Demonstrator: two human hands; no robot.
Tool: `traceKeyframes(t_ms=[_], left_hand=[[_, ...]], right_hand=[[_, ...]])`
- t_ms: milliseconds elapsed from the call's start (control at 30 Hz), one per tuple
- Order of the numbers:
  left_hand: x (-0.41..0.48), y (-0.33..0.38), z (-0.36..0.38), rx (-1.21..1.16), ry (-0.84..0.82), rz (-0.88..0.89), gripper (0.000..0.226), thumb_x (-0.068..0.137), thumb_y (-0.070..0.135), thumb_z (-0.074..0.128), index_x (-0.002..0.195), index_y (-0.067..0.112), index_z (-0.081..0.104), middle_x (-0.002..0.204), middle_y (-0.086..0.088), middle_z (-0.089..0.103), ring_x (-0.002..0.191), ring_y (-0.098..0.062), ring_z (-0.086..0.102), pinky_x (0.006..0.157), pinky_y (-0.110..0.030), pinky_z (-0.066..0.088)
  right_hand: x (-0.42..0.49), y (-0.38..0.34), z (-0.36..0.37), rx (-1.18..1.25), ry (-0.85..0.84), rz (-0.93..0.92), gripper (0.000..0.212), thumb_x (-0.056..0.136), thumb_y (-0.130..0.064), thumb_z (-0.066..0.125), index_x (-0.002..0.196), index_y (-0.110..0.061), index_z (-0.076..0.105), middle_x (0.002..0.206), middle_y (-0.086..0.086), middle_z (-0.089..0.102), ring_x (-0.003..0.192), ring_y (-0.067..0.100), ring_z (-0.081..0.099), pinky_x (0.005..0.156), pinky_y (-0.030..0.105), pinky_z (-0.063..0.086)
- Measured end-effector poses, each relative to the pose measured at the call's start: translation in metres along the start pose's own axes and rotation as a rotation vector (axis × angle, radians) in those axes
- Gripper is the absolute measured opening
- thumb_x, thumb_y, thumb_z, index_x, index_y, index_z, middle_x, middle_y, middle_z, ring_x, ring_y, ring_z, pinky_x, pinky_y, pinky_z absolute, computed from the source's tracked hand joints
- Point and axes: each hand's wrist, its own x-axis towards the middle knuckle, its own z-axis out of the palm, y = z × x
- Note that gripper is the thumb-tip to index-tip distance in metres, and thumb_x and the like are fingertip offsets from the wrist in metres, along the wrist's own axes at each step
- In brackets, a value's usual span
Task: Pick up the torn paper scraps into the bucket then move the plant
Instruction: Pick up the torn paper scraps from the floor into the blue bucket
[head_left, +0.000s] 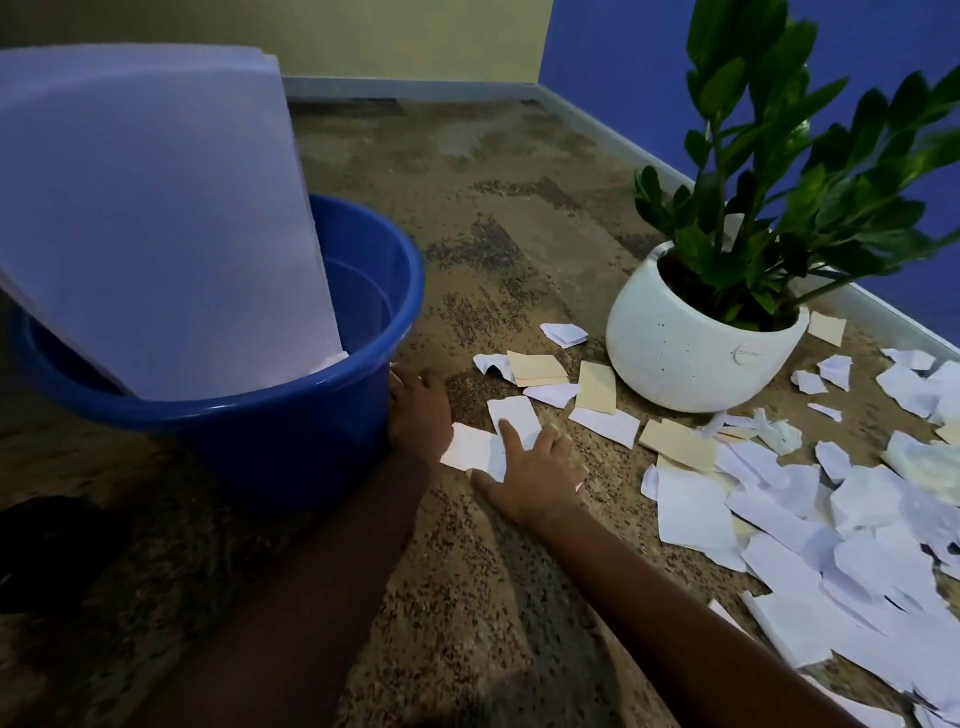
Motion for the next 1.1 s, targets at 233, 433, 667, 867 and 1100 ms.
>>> traceKeyframes(t_ms=[233,433,667,867,1100], left_hand=[[0.012,0.005,0.01,0.084,0.048,-0.026,0.057,0.1,0.009,0.038,0.151,0.01,0.012,0.153,-0.037,0.009,0.144,-0.047,0.016,0.118,-0.046,0.022],[0.016,0.003,0.009,0.242,0.061,-0.024,0.043,0.101,0.009,0.034,0.145,0.01,0.03,0.147,-0.035,0.03,0.136,-0.044,0.037,0.108,-0.043,0.039],[0.018,0.002,-0.001,0.335,0.136,0.096,0.025,0.099,0.004,0.039,0.115,0.005,0.058,0.111,-0.01,0.069,0.101,-0.021,0.067,0.082,-0.026,0.051],[0.022,0.001,-0.01,0.301,0.193,0.133,0.026,0.099,0.003,0.038,0.122,0.004,0.049,0.113,-0.01,0.067,0.101,-0.021,0.066,0.081,-0.027,0.053],[0.02,0.002,-0.003,0.252,0.221,0.052,0.038,0.098,0.006,0.043,0.135,0.004,0.036,0.137,-0.021,0.046,0.127,-0.03,0.048,0.104,-0.033,0.043]], right_hand=[[0.003,0.011,0.001,-0.278,0.122,-0.12,0.057,0.099,-0.048,0.02,0.148,-0.022,0.009,0.148,0.035,0.021,0.135,0.05,0.027,0.104,0.054,0.039],[0.005,0.012,0.002,-0.242,0.171,-0.186,0.054,0.099,-0.045,0.026,0.145,-0.02,0.017,0.146,0.026,0.029,0.134,0.042,0.03,0.103,0.047,0.039],[0.006,0.018,0.001,-0.19,0.177,-0.202,0.051,0.098,-0.046,0.029,0.142,-0.021,0.023,0.148,0.021,0.025,0.139,0.038,0.023,0.11,0.046,0.031],[0.004,0.022,0.001,-0.139,0.182,-0.218,0.05,0.098,-0.044,0.031,0.142,-0.022,0.025,0.15,0.016,0.024,0.137,0.034,0.025,0.111,0.043,0.03],[0.002,0.028,0.003,-0.077,0.208,-0.237,0.049,0.097,-0.044,0.032,0.141,-0.022,0.028,0.148,0.011,0.028,0.133,0.029,0.03,0.108,0.039,0.034]])
